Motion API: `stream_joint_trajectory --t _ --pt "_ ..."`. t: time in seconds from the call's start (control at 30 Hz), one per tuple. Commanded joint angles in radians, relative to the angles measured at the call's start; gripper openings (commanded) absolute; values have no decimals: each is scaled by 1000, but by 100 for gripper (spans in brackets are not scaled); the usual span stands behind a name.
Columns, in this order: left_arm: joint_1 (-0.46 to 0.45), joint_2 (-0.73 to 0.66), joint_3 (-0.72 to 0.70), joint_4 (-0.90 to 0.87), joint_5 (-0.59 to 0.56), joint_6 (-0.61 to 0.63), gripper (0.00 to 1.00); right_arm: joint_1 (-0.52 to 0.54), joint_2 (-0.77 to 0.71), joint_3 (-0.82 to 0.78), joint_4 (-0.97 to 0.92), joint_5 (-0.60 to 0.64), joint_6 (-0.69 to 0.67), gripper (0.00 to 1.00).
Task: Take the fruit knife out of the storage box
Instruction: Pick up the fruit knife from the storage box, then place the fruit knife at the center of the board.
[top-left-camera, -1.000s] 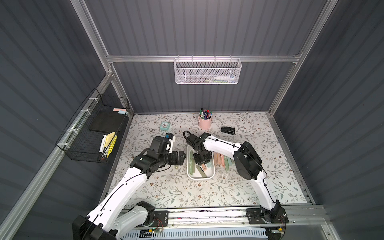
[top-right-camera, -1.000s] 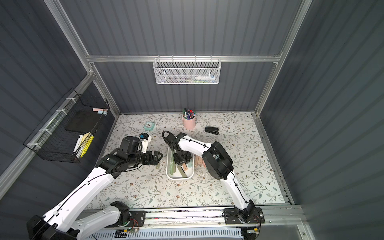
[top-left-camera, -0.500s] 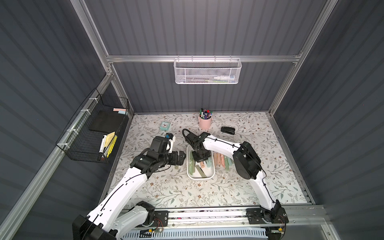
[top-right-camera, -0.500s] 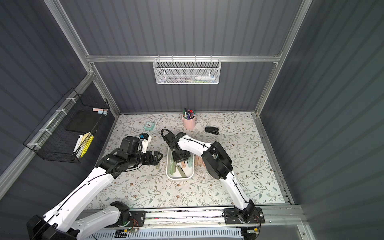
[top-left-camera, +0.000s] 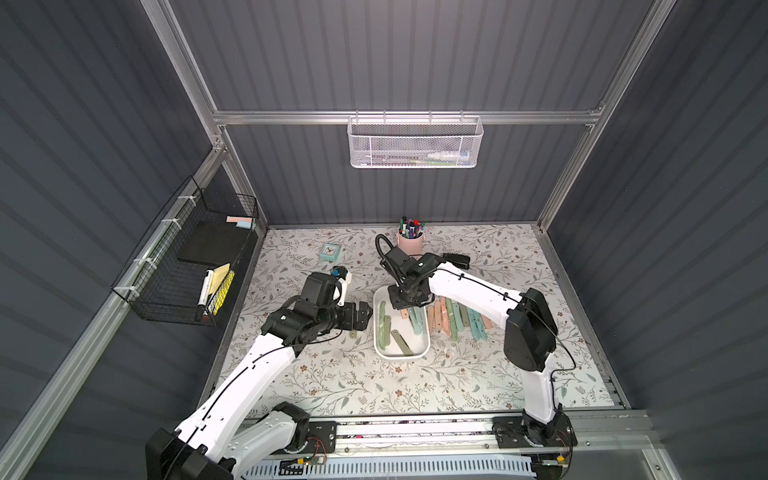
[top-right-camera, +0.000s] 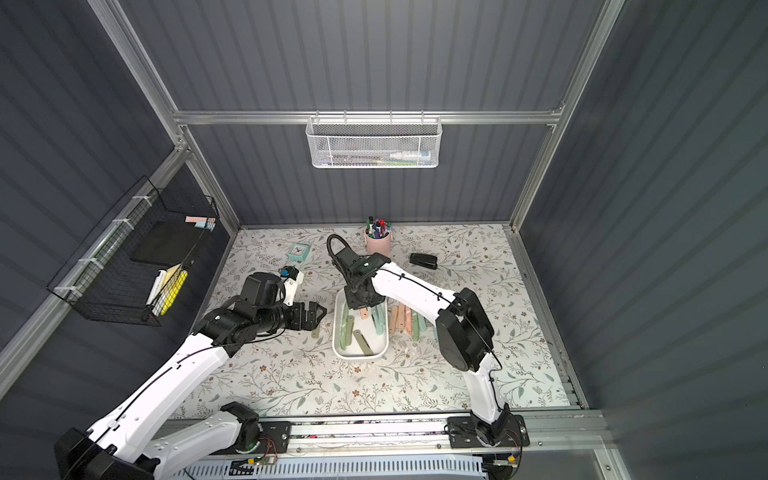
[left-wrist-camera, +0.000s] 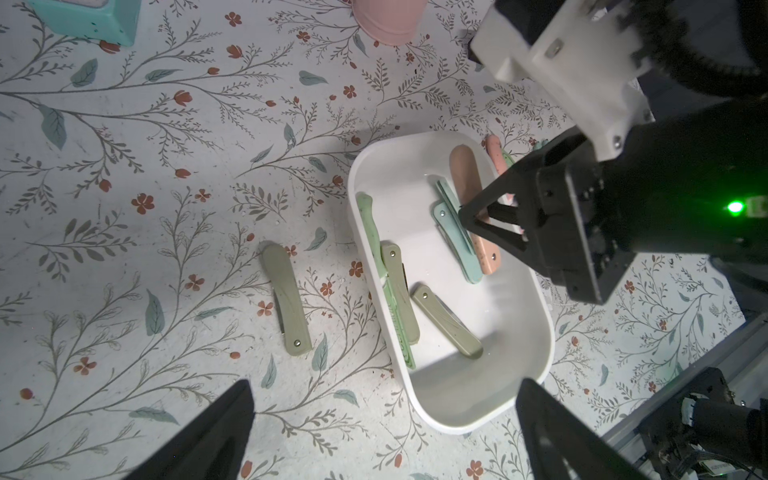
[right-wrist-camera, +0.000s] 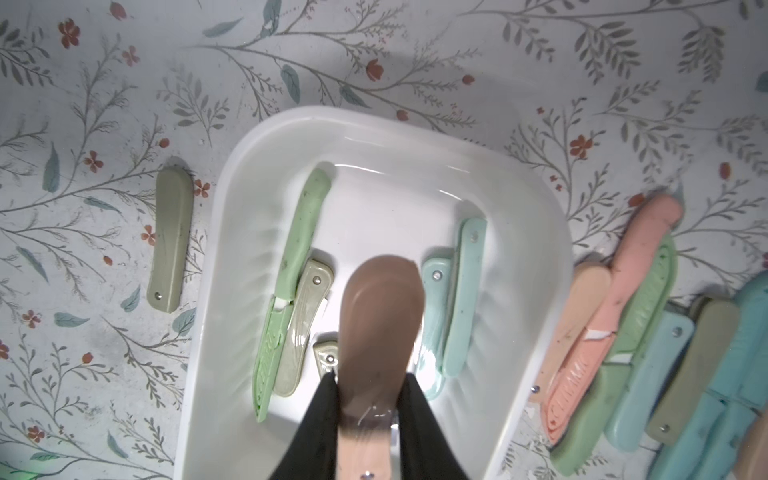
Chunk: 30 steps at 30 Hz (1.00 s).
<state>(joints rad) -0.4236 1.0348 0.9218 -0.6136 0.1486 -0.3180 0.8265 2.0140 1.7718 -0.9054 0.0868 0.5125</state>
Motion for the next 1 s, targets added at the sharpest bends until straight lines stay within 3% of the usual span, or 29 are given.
stream_joint_trajectory --t 0.0,0.17,0.43,0.7,0.97 --pt "0 13 -6 11 35 2 99 -35 -66 -38 -21 24 -14 24" --pt "0 55 7 13 127 66 99 -137 -205 -176 -13 14 -35 24" --pt "1 110 1 120 349 46 100 -393 -363 -462 35 22 -113 23" --pt "0 111 -3 110 383 47 99 -569 -286 -559 65 77 -181 22" --pt "0 98 -6 100 364 47 99 -619 -187 -539 93 85 -238 21"
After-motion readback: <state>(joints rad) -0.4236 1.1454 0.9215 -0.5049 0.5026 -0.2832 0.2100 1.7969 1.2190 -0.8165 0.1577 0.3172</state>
